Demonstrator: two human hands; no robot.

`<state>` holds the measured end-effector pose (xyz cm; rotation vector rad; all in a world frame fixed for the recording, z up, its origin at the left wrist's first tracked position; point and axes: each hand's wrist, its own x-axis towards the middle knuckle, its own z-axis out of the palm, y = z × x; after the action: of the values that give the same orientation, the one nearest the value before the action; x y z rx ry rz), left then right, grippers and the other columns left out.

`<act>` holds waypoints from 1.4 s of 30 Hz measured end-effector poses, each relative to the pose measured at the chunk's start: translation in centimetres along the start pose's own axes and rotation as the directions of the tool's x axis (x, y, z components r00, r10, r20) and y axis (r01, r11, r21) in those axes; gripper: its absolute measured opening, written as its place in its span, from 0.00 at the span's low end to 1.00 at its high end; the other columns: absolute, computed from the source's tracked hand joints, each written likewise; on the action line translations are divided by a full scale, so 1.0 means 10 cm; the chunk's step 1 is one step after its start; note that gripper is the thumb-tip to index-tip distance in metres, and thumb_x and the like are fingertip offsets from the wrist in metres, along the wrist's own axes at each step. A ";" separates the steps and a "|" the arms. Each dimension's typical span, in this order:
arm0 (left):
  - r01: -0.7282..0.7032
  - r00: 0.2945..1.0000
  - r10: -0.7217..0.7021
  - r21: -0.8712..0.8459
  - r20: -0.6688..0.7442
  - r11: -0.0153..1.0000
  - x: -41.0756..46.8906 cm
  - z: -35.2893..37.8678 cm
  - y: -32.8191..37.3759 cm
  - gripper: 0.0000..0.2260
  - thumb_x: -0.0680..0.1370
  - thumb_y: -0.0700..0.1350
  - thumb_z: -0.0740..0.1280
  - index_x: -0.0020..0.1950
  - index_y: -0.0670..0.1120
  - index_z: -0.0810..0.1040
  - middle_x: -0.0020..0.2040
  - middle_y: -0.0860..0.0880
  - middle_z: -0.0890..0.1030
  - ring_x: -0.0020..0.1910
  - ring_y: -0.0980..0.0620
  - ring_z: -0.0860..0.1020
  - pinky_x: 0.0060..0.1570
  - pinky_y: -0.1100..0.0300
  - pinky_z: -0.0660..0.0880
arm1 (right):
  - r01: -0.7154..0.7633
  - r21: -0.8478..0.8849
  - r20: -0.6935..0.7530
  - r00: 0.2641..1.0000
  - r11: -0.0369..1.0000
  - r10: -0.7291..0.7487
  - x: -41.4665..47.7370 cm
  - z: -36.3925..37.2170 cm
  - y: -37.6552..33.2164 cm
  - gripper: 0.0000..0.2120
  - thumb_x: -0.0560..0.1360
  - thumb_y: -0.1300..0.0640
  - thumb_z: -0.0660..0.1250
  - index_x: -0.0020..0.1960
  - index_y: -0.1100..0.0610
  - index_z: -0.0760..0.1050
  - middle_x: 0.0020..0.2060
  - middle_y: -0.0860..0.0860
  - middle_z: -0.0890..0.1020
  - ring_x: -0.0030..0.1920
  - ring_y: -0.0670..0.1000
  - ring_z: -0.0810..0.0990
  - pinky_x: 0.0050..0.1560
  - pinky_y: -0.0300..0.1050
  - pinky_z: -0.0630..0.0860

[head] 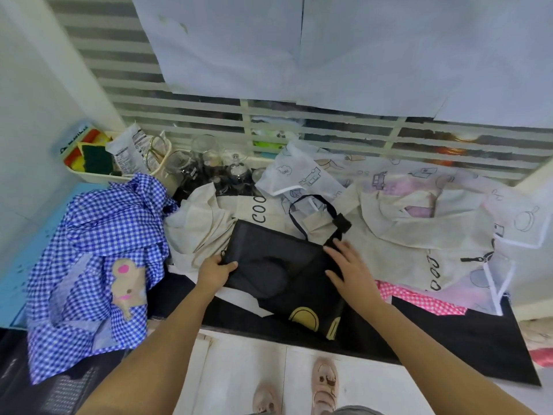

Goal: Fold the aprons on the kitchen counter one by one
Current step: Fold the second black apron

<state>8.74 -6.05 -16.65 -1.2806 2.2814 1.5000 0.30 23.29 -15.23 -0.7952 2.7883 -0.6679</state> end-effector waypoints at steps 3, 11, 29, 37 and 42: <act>-0.060 0.997 0.063 0.070 -0.042 0.996 0.00 0.03 -0.02 0.13 0.75 0.42 0.72 0.54 0.36 0.76 0.49 0.40 0.79 0.53 0.39 0.78 0.46 0.56 0.71 | -0.234 0.186 -0.094 0.963 0.954 0.254 0.11 -0.08 0.14 0.29 0.73 0.53 0.72 0.70 0.55 0.66 0.68 0.53 0.68 0.68 0.53 0.67 0.69 0.50 0.66; -0.436 0.761 0.616 0.544 -0.201 0.717 -0.27 0.27 0.08 0.21 0.73 0.41 0.71 0.64 0.40 0.72 0.56 0.41 0.76 0.55 0.41 0.74 0.54 0.45 0.73 | -0.193 0.121 0.118 0.977 0.974 0.179 0.44 -0.29 0.32 0.15 0.72 0.48 0.72 0.53 0.56 0.79 0.46 0.47 0.76 0.50 0.51 0.77 0.45 0.39 0.67; -0.807 0.566 0.645 0.506 0.513 0.306 -0.76 0.73 -0.24 0.46 0.69 0.54 0.75 0.78 0.50 0.50 0.77 0.49 0.57 0.76 0.53 0.48 0.75 0.50 0.50 | -0.767 0.637 0.677 0.607 0.082 0.417 0.45 -0.32 0.16 0.18 0.74 0.58 0.71 0.61 0.65 0.75 0.54 0.59 0.82 0.51 0.55 0.81 0.49 0.45 0.79; -0.820 0.486 0.647 0.562 0.587 0.106 -0.72 0.81 -0.33 0.51 0.60 0.52 0.81 0.77 0.48 0.57 0.74 0.48 0.66 0.73 0.48 0.61 0.70 0.47 0.57 | -0.688 0.604 0.797 0.526 -0.403 0.297 -0.31 -0.21 -0.04 0.12 0.74 0.62 0.68 0.57 0.63 0.78 0.51 0.60 0.84 0.48 0.56 0.84 0.44 0.46 0.83; -0.785 0.484 0.567 0.617 0.666 -0.055 -0.61 0.57 -0.53 0.50 0.63 0.50 0.79 0.78 0.51 0.54 0.75 0.48 0.66 0.74 0.46 0.63 0.69 0.44 0.59 | -0.716 0.660 0.740 0.567 -0.227 0.362 -0.44 -0.22 -0.05 0.12 0.75 0.58 0.68 0.57 0.61 0.77 0.52 0.57 0.84 0.54 0.55 0.81 0.48 0.47 0.78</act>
<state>14.47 1.29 -20.08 0.5088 2.9013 0.0374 3.65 26.11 -12.86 0.6838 1.3078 -1.6440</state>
